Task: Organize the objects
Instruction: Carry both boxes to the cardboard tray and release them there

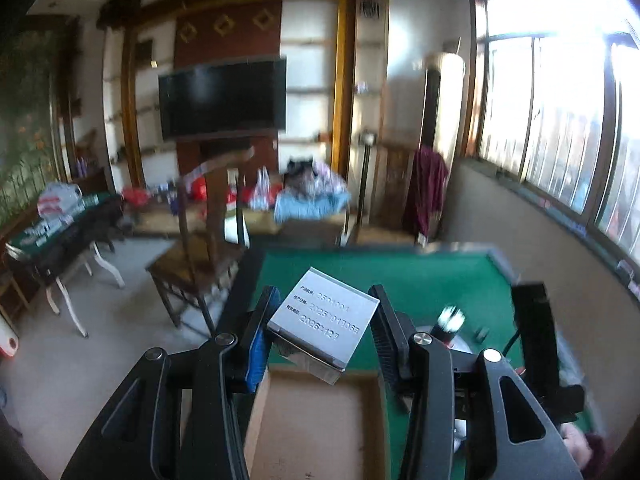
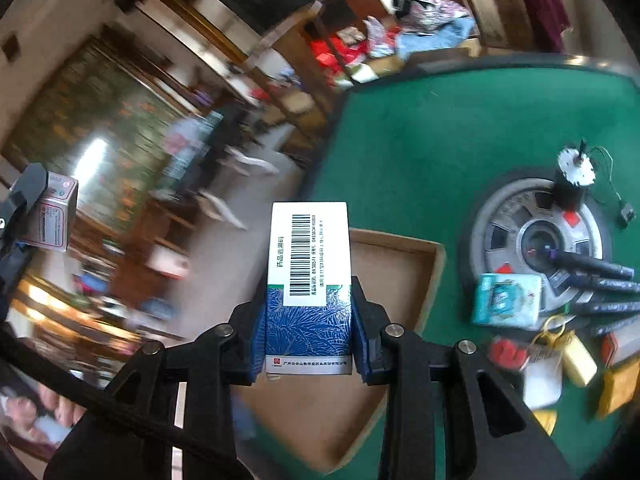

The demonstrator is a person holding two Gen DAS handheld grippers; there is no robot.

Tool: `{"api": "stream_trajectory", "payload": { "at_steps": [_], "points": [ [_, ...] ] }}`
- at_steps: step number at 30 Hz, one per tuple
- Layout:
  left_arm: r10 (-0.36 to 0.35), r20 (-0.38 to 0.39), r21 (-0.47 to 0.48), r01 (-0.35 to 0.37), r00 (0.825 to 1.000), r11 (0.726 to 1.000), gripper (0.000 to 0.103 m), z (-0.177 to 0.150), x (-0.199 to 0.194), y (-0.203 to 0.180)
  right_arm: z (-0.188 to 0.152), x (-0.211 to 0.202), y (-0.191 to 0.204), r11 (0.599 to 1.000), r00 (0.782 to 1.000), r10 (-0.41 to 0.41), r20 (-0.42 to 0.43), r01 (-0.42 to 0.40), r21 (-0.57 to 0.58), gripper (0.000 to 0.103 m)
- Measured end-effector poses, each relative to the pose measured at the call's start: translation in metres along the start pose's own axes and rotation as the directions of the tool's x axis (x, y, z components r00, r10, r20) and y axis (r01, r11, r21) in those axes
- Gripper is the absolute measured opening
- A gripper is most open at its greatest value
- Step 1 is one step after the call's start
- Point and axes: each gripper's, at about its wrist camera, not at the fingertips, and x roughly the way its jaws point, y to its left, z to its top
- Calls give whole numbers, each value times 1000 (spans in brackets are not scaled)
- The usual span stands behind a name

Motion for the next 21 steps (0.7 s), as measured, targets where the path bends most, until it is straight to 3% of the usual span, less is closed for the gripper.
{"api": "stream_trajectory", "payload": {
  "at_steps": [5,8,11,16,21],
  "points": [
    [-68,-200,-110,47,977,993,40,-90,119,18,-7,66,-40,994,993,-110,-45,111,22,32],
    [-118,-278,-191,66,953,979,40,-130,165,23,-10,86,-48,984,983,-179,-48,179,-4,32],
    [-129,-313,-221,60,941,973,40,-154,192,22,-10,97,-50,979,977,-205,-56,204,-15,32],
    [-164,-339,-286,64,927,956,40,-164,216,25,-6,108,-56,973,971,-230,-66,229,-22,32],
    [-152,-341,-307,43,928,951,41,-158,218,37,-8,106,-51,966,965,-254,-57,250,-69,32]
  ]
}}
